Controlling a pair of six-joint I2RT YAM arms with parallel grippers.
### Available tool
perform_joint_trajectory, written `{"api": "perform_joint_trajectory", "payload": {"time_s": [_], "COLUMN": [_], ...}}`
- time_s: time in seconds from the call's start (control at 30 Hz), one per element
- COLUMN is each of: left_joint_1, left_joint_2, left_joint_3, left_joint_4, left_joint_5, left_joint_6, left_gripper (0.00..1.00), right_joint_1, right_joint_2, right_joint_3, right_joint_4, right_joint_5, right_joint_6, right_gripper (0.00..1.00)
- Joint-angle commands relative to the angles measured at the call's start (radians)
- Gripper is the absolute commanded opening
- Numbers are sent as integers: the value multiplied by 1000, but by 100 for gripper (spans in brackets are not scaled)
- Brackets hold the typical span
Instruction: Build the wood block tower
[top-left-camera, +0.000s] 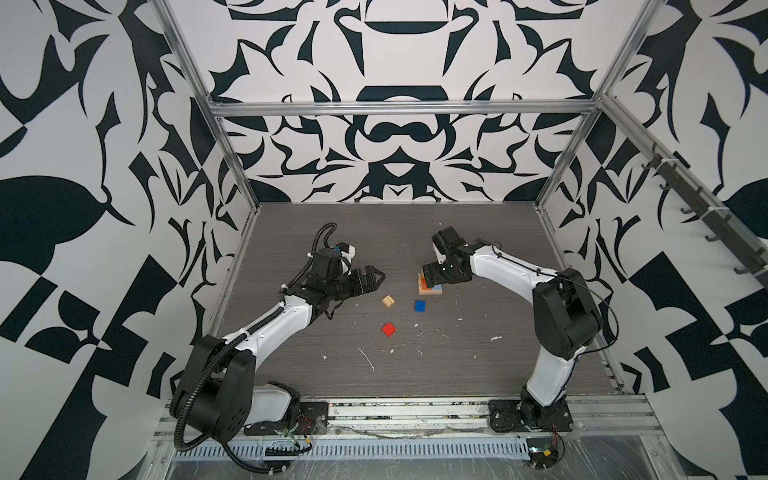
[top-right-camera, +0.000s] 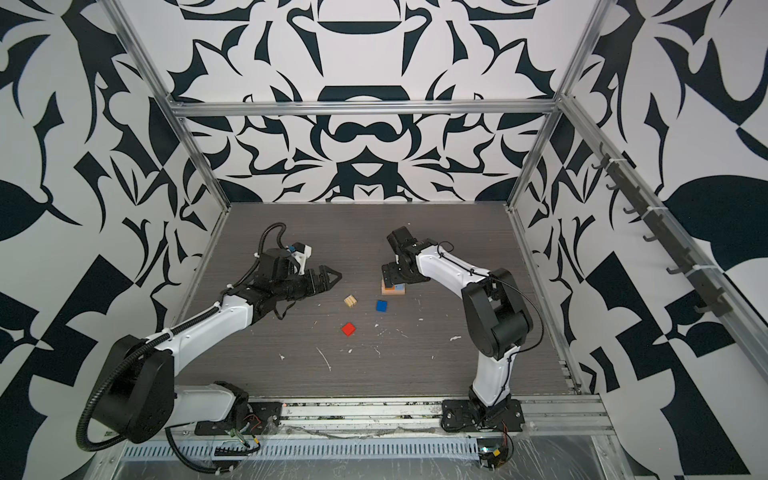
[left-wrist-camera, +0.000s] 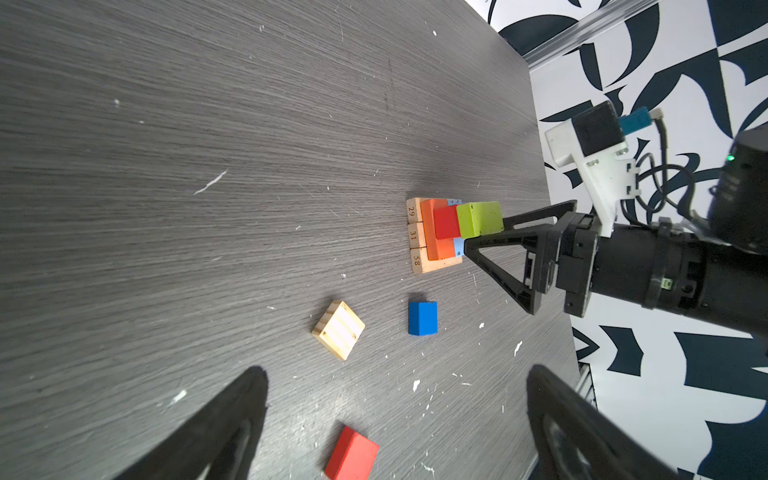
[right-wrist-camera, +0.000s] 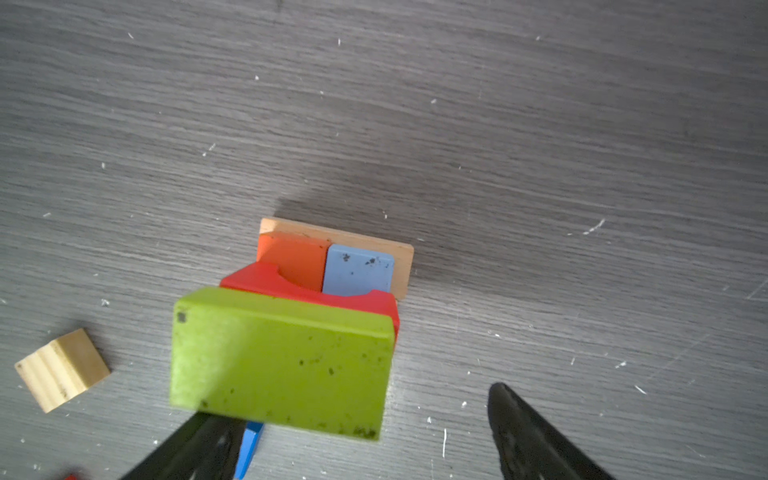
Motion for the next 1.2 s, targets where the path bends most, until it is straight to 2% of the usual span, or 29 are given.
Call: {"api": "perform_joint_trajectory", "payload": {"time_s": [0.0, 0.27, 0.43, 0.77, 1.17], "left_joint_1": [-3, -2, -2, -5, -23], "left_joint_2": [2, 2, 0, 39, 84], "left_joint_3": [31, 29, 26, 29, 52], "left_joint_4": [-9, -9, -9, 1, -9], "left_joint_5": [2, 2, 1, 1, -40], "left_joint_6": [7, 7, 6, -5, -24], "left_gripper": [100, 100, 99, 100, 99], "right_joint_1": [-8, -9, -8, -8, 23], "right_joint_2": [4, 0, -17, -148, -288], "right_joint_3": [42, 42, 33, -36, -186], "right_joint_4": [0, -2, -1, -27, -46], "right_joint_5": [8, 0, -45, -74, -100], "right_joint_6": [10, 9, -1, -4, 151], "right_gripper": [93, 93, 91, 90, 81]}}
